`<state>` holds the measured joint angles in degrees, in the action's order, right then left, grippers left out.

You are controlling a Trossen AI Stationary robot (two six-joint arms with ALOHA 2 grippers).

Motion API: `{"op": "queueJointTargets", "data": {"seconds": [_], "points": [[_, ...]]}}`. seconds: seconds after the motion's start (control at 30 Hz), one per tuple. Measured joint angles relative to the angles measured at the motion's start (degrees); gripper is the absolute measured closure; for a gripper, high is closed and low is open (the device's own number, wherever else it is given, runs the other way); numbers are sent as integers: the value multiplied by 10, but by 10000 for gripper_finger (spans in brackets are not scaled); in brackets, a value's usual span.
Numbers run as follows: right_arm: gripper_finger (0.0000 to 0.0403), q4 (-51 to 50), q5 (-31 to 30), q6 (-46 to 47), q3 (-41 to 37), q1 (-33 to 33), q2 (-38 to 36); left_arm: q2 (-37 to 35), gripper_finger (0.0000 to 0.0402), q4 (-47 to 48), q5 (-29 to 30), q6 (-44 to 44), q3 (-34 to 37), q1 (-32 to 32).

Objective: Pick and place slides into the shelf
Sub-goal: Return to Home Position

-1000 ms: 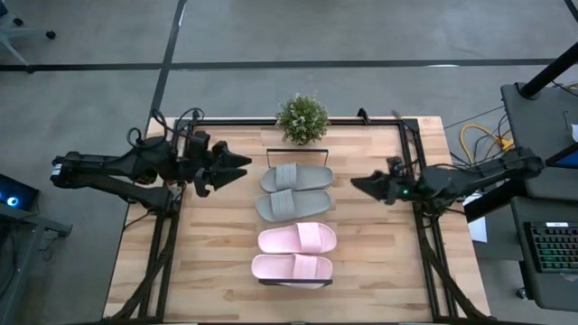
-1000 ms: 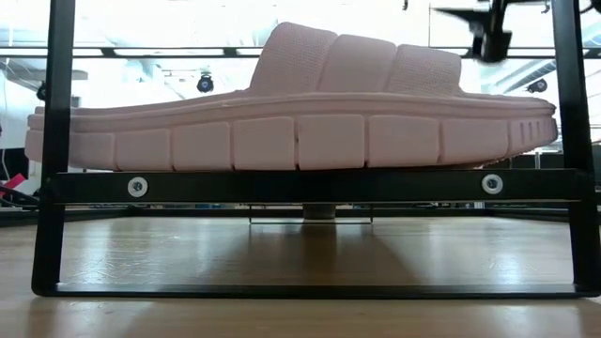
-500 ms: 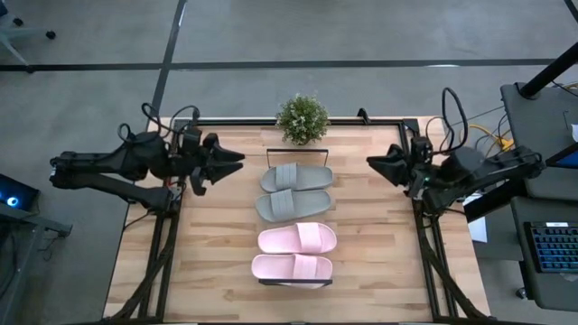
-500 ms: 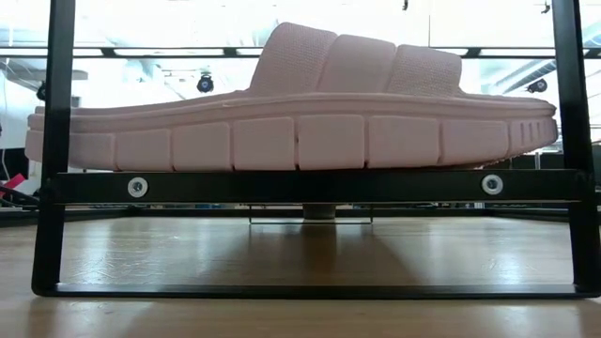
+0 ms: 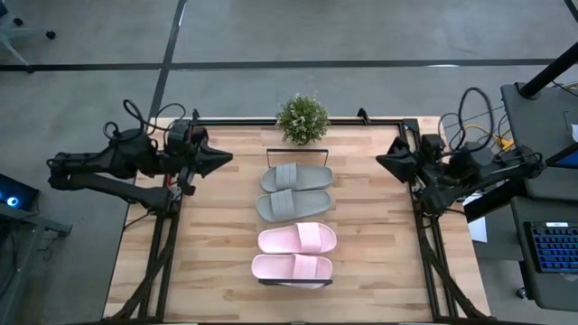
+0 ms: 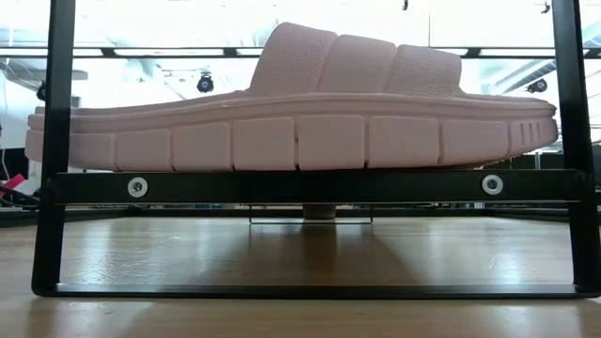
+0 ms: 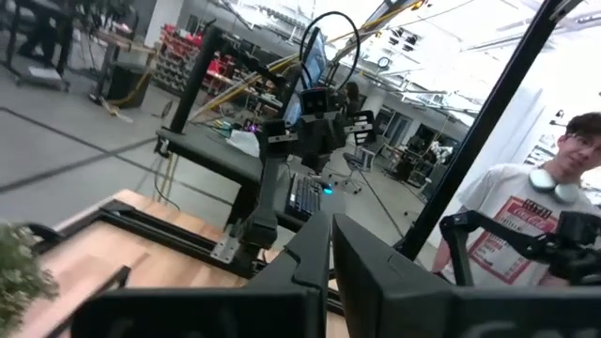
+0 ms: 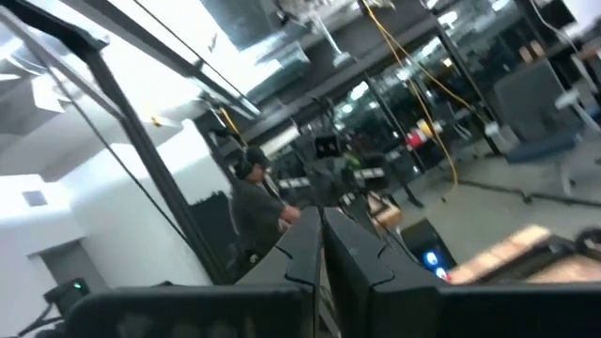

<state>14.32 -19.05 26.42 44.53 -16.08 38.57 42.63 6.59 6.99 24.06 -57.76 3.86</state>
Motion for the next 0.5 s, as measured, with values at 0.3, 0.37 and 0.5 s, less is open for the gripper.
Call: {"op": "queueJointTargets", "data": {"seconds": [0.3,0.37,0.5], "points": [[395,9,21,-32,-8,0,-36,-16,401,1,15,-41,5,0],[395,9,23,-39,-10,0,-46,-21,401,0,22,-41,13,0],[395,10,27,-55,-17,0,-65,-40,401,0,31,-36,46,0]]}}
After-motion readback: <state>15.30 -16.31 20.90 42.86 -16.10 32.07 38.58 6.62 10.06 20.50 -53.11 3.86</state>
